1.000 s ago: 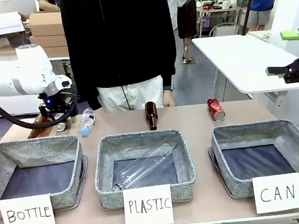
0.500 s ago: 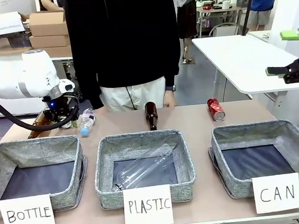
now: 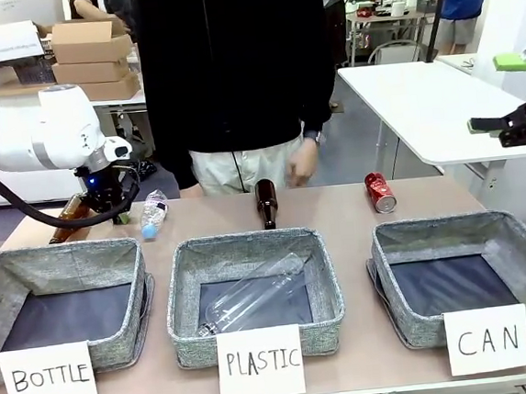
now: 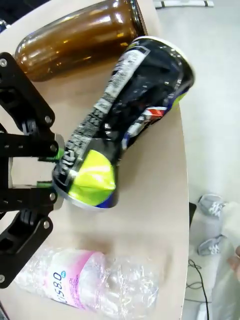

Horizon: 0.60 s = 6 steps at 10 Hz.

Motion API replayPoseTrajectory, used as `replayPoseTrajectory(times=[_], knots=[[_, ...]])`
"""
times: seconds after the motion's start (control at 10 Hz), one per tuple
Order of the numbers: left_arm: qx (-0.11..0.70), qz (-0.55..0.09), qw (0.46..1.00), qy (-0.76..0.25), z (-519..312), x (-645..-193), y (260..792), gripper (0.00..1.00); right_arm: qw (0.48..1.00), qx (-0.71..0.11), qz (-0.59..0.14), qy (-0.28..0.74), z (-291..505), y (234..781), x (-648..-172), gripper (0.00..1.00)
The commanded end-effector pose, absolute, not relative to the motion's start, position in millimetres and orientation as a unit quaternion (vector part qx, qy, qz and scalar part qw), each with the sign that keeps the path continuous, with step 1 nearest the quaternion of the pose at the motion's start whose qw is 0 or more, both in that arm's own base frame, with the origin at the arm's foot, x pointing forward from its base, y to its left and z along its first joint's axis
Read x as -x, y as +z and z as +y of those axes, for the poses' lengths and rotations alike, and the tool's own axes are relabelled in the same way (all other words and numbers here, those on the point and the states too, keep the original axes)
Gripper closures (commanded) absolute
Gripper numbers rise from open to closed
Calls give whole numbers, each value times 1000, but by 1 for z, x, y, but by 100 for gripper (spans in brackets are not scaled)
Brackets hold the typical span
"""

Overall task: Sort the can waste into the basket.
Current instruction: Pick up the can waste from the table and place it in the right Fabric basket.

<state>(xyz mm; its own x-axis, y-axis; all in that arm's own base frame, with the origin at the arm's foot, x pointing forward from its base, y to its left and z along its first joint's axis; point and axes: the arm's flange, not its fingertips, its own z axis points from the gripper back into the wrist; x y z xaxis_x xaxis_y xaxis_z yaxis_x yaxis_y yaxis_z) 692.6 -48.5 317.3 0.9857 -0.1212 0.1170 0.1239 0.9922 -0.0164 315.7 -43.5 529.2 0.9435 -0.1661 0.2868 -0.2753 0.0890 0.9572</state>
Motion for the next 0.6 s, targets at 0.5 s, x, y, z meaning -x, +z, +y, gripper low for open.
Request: replayPoseTrajectory(times=[0.5], knots=[[15,-58,997,-57,-47,-686,330,100,710,-680,-176,46,-42,531,-319,0]])
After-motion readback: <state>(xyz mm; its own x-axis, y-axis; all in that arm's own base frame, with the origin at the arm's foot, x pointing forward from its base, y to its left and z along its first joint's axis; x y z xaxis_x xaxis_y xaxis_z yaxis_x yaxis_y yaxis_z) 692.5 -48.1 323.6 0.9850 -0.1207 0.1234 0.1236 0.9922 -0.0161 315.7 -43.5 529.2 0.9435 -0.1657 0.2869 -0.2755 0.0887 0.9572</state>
